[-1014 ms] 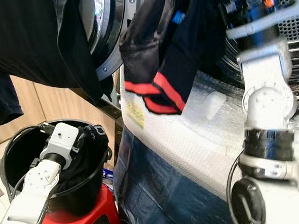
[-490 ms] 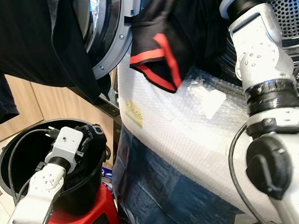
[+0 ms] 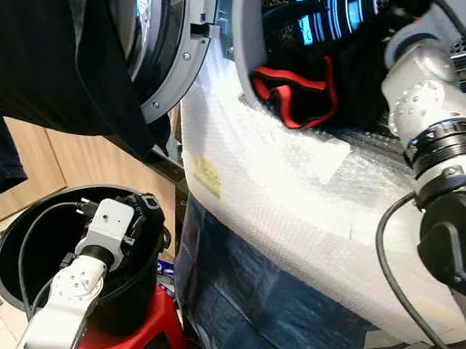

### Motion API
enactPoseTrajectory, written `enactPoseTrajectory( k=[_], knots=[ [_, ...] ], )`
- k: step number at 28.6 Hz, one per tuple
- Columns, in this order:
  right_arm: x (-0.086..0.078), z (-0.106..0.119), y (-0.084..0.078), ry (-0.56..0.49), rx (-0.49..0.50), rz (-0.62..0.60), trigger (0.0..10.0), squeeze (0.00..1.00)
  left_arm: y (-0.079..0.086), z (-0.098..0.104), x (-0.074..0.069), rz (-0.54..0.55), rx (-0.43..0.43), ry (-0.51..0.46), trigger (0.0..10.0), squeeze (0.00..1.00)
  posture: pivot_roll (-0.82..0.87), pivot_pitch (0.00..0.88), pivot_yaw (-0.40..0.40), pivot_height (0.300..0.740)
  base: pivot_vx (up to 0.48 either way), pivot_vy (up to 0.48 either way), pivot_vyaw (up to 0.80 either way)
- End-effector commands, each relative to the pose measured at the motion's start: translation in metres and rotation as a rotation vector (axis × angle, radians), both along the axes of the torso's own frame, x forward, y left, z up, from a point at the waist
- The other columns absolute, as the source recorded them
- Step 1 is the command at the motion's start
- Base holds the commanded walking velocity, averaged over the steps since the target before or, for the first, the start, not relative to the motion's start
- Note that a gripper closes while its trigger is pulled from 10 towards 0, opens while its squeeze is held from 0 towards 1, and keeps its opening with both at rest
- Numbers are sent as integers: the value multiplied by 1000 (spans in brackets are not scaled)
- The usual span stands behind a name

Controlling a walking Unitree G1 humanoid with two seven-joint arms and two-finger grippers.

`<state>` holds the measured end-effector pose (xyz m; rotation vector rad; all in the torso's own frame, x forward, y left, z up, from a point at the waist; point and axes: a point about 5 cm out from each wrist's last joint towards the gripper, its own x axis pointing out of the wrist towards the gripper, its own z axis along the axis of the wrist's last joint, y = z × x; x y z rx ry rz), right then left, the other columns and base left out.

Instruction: Clothes washing

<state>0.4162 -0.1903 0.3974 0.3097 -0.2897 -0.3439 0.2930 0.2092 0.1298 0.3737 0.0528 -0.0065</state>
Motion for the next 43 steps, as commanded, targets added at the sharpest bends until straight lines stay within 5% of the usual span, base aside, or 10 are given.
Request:
enactPoseTrajectory(
  k=[1, 3, 4, 5, 6, 17, 23, 24, 25, 43],
  knots=[
    [-4, 8, -7, -21, -15, -60, 0, 0, 1, 0, -1, 2, 29, -9, 10000, 0, 234, 0, -56, 740, 0, 0, 0],
    [-2, 7, -1, -21, -45, -25, 0, 0, 0, 0, -1, 1, 27, -10, 10000, 0, 235, 0, -58, 740, 0, 0, 0],
    [0, 4, 5, -12, -58, 15, 8157, 0, 0, 0, -1, 2, 28, -12, 10000, 0, 234, 0, -58, 740, 0, 0, 0],
    [1, 1, 9, -4, -67, 41, 8157, 0, 0, 1, -1, 2, 28, -14, 10000, 0, 234, 0, -58, 740, 0, 0, 0],
    [4, -5, 16, 14, -87, 88, 10000, 0, -1, 1, -1, 1, 25, -14, 10000, 0, 229, 0, -55, 740, 0, 0, 0],
    [14, -49, 57, 192, -309, 285, 10000, 0, -7, -3, 0, -18, 19, 9, 10000, 0, 220, 0, -48, 740, 0, 0, 0],
    [14, -51, 56, 189, -278, 305, 10000, 0, -10, -1, 1, -42, 33, 15, 10000, 0, 233, 0, -54, 740, 0, 0, 0],
    [14, -53, 55, 195, -277, 303, 10000, 698, -10, 0, 1, -36, 29, 14, 10000, 0, 232, 0, -51, 740, 0, 0, 0],
    [14, -54, 52, 201, -270, 295, 10000, 1000, -9, 0, 0, -29, 24, 12, 10000, 0, 233, 0, -52, 740, 0, 0, 0],
    [12, -44, 17, 157, -283, 225, 10000, 1000, -9, 1, -3, -30, 20, 22, 10000, 0, 230, 0, -37, 740, 0, 0, 0]
  ],
)
